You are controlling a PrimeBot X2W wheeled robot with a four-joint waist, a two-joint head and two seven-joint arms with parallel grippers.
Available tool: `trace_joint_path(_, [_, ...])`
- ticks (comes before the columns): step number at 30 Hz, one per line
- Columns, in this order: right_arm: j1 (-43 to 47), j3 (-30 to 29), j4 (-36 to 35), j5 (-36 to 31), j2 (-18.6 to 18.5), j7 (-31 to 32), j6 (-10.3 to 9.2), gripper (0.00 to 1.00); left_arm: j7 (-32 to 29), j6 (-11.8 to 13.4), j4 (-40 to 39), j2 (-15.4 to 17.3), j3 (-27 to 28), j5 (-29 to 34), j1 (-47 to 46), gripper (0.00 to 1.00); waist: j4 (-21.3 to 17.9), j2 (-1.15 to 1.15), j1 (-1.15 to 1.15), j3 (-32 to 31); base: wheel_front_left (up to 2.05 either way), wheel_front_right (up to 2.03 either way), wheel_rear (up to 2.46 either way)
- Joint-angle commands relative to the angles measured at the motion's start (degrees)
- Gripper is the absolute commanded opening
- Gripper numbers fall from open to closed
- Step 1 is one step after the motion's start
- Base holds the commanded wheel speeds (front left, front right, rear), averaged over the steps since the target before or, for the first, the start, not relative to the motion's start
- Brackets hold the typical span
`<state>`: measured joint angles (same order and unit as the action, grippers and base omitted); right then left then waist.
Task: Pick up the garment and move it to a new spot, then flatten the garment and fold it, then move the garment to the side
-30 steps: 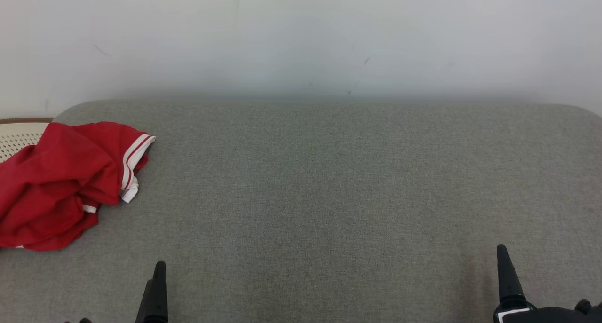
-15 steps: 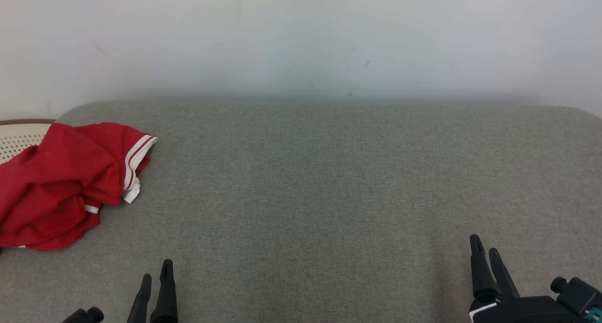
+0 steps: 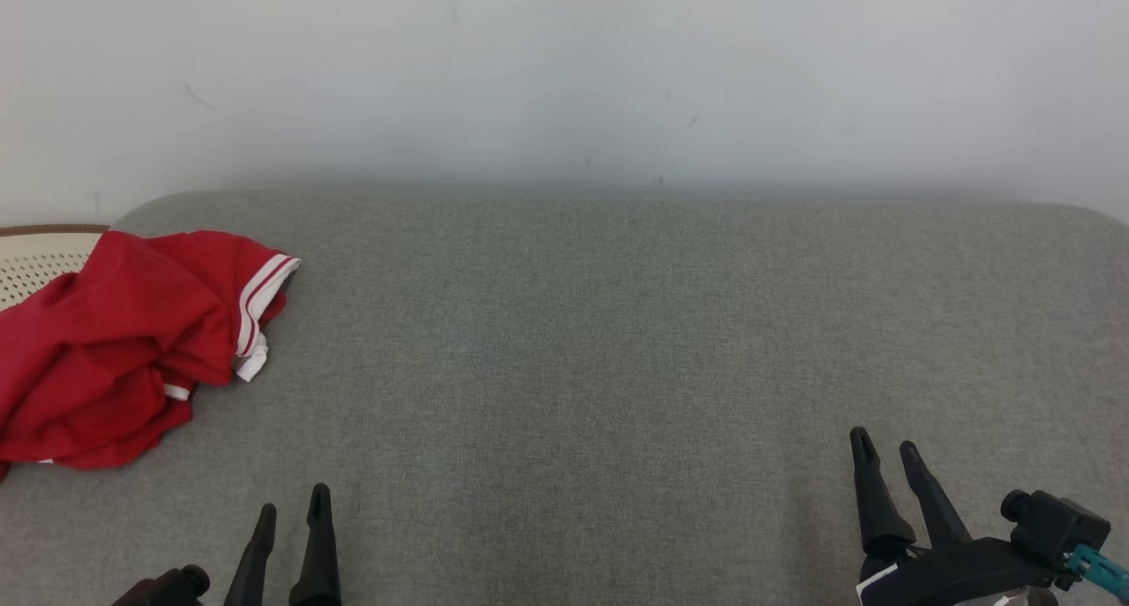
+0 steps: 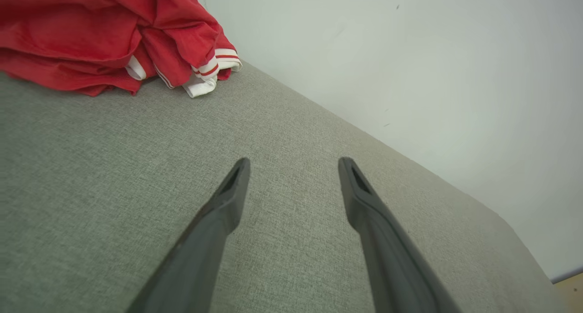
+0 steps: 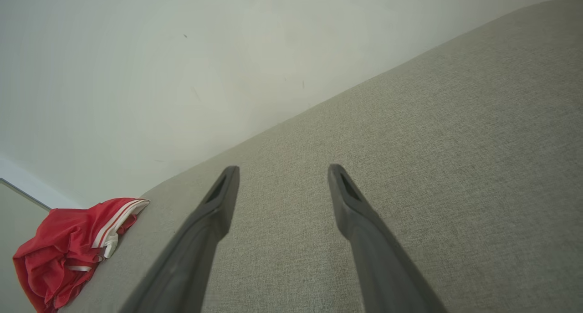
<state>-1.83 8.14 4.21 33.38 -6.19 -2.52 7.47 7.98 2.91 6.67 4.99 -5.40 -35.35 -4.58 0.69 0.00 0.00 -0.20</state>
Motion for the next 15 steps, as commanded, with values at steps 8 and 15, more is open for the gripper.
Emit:
trace_joint_path(8, [0.19, 0.55, -2.1, -7.35, -0.2, -0.17, 0.02, 1.0, 1.65, 2.36, -1.53, 1.41, -0.71, 8.29, 0.51, 1.0, 0.07, 0.0, 0.0, -0.01, 0.0, 0.0, 0.0])
trace_joint_path(15, [1.05, 0.77, -2.67, -11.42, 0.39, -0.41, 0.03, 1.0, 2.5, 3.24, -2.69, 2.0, -0.68, 11.99, 0.83, 1.0, 0.21, 0.0, 0.0, -0.17, 0.0, 0.0, 0.0])
